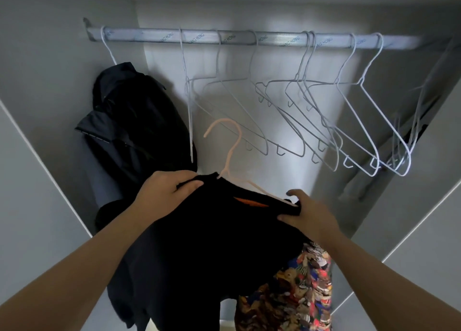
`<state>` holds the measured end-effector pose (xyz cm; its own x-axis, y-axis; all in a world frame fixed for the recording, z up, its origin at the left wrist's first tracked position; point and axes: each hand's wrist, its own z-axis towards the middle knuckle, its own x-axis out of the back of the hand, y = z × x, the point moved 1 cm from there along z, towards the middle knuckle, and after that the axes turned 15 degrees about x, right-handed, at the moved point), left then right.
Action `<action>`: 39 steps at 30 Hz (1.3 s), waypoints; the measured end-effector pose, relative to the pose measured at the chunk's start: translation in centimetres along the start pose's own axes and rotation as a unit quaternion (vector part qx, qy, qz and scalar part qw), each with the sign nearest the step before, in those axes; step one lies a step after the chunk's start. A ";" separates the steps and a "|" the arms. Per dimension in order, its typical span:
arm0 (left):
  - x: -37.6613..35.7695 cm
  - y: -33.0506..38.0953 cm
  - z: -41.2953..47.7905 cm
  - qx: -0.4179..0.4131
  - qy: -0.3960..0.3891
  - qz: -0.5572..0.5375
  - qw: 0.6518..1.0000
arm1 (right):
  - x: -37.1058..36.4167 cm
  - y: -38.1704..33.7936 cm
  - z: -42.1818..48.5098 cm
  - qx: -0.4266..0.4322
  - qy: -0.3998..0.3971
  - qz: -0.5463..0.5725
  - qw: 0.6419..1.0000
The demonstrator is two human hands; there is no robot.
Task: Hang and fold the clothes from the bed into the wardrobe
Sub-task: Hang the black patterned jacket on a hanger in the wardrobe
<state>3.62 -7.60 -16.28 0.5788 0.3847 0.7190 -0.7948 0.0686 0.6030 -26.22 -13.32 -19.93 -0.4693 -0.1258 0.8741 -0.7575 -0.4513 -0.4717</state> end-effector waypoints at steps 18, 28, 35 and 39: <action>-1.1 -2.7 -1.1 -0.056 0.023 0.209 0.976 | 0.5 -1.4 0.2 -0.019 0.164 0.071 0.984; -2.1 1.1 -1.3 -0.030 -0.035 0.154 0.987 | -0.6 -2.3 0.3 -0.021 0.199 0.145 0.969; -4.4 1.8 -1.4 -0.086 0.079 0.154 0.981 | -0.9 -2.0 0.2 0.011 0.170 0.098 0.981; -4.0 1.6 -1.6 -0.062 0.106 0.132 0.984 | -0.4 -0.6 -1.1 -0.016 0.111 -0.013 0.994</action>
<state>-0.27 -7.55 -18.72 0.3086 0.5869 0.7486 -0.9361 0.0476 0.3486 -26.04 -12.03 -20.17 -0.5348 0.0854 0.8406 -0.7836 -0.4224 -0.4556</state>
